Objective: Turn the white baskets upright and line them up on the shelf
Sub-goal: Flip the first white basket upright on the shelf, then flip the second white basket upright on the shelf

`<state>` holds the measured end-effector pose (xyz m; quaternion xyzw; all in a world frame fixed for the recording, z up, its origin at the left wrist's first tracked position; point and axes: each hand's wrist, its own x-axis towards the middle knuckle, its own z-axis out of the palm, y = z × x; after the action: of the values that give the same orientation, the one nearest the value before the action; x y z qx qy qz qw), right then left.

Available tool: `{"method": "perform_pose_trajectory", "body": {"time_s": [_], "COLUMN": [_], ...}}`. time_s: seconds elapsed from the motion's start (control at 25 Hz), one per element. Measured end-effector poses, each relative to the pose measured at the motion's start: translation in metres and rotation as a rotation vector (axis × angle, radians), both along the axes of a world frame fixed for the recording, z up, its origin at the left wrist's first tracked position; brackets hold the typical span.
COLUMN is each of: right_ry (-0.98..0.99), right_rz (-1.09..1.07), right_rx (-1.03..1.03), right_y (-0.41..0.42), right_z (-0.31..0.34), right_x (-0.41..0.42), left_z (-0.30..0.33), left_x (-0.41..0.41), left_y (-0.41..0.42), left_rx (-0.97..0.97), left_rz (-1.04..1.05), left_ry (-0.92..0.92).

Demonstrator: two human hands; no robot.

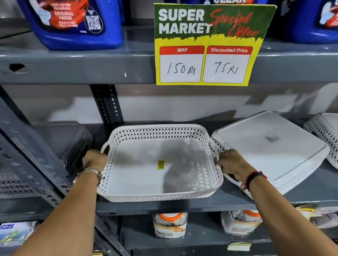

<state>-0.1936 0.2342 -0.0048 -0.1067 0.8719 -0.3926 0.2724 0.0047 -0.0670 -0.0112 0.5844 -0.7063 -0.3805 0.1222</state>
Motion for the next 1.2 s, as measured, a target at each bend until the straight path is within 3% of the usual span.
{"method": "perform_pose_trajectory", "body": {"time_s": [0.16,0.28,0.4,0.48,0.52,0.6,0.68,0.76,0.88,0.96,1.08,1.2], "right_ry": [-0.081,-0.058,0.256,0.419,0.468,0.553,0.604,0.603,0.486,0.412,0.273,0.134], "right_rz": [0.003,0.089,0.082,0.027,-0.020,-0.106,-0.125,-0.113,-0.066,0.008,0.051,0.070], "right_rx": [-0.042,0.065,0.182,0.149,0.120,0.130,0.203,0.200,0.152,0.164,0.111,0.050], "right_y": [0.006,0.008,0.014,0.032,0.045,0.084,0.121,0.154,0.191,0.205,0.210,0.204], "right_z": [0.005,0.015,0.041,0.066,0.074,0.082,0.074,0.063,0.044,0.030,0.019,0.017], "right_x": [0.001,0.004,-0.009,-0.034,-0.050,-0.090,-0.129,-0.165,-0.209,-0.227,-0.244,-0.249], "left_z": [0.011,0.023,0.035,0.039,0.042,0.053,0.058,0.055,0.054,0.053,0.056,0.045], "left_x": [-0.001,-0.008,-0.032,-0.067,-0.088,-0.133,-0.170,-0.200,-0.229,-0.236,-0.239,-0.240], "left_y": [0.020,0.040,0.069,0.093,0.108,0.149,0.187,0.226,0.278,0.296,0.309,0.309], "left_rx": [-0.060,-0.097,-0.376,-0.496,-0.458,-0.200,0.020,0.039,-0.160,-0.246,-0.264,0.001], "left_rz": [0.026,0.014,-0.112,-0.245,-0.303,-0.377,-0.446,-0.529,-0.601,-0.568,-0.513,-0.450], "left_ry": [-0.049,-0.148,-0.214,-0.101,0.028,0.297,0.347,0.163,-0.191,-0.308,-0.420,-0.342]}}
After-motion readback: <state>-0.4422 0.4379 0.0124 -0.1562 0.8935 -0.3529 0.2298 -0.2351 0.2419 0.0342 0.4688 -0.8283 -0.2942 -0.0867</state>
